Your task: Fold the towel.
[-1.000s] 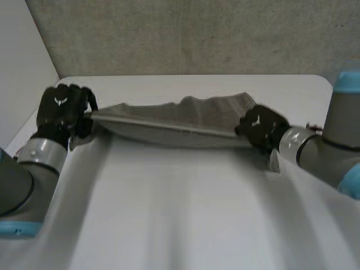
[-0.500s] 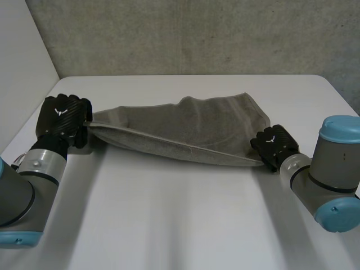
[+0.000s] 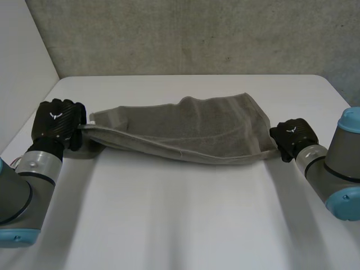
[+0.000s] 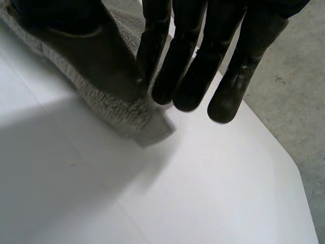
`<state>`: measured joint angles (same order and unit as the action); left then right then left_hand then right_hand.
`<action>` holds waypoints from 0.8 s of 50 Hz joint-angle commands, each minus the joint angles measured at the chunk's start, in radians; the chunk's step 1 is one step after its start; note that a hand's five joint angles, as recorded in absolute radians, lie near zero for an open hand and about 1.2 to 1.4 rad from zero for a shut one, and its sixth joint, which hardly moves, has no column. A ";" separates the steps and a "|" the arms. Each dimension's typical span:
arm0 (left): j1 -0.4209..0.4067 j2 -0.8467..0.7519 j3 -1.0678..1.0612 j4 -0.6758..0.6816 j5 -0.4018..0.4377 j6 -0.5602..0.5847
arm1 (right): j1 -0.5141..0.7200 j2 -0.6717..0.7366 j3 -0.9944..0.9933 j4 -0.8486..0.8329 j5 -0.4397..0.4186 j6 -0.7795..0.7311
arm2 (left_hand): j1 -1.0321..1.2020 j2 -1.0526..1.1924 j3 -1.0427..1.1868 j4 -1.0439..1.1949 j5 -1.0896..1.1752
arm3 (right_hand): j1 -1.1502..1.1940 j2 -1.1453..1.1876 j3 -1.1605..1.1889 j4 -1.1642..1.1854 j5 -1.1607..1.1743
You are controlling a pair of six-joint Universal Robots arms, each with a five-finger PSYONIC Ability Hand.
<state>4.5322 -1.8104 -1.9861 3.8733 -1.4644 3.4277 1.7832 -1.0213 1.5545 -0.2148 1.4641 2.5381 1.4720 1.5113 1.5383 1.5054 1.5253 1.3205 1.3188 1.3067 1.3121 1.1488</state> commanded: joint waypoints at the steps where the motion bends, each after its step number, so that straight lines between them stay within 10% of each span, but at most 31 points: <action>1: -0.001 -0.003 -0.002 0.000 0.001 0.001 | -0.017 -0.005 -0.008 0.009 -0.036 -0.001 | -0.076 -0.115 -0.142 -0.109 -0.304 | 0.076 0.077 0.090 0.084 0.073; 32: -0.004 -0.052 0.001 -0.001 -0.001 0.010 | -0.038 0.086 -0.053 0.097 -0.192 0.053 | -0.076 -0.115 -0.142 -0.109 -0.304 | 0.076 0.077 0.090 0.084 0.073; 40: -0.004 -0.052 0.003 -0.001 0.001 0.010 | -0.039 0.086 -0.053 0.107 -0.192 0.048 | -0.076 -0.115 -0.142 -0.109 -0.304 | -0.396 -0.394 -0.382 -0.387 -0.399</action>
<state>4.5283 -1.8631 -1.9843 3.8723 -1.4644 3.4378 1.7464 -0.9308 1.4998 -0.1108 1.2707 2.5881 1.4721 1.5110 1.5384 1.5054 1.5253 1.0202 1.0236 1.0208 1.0247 0.8515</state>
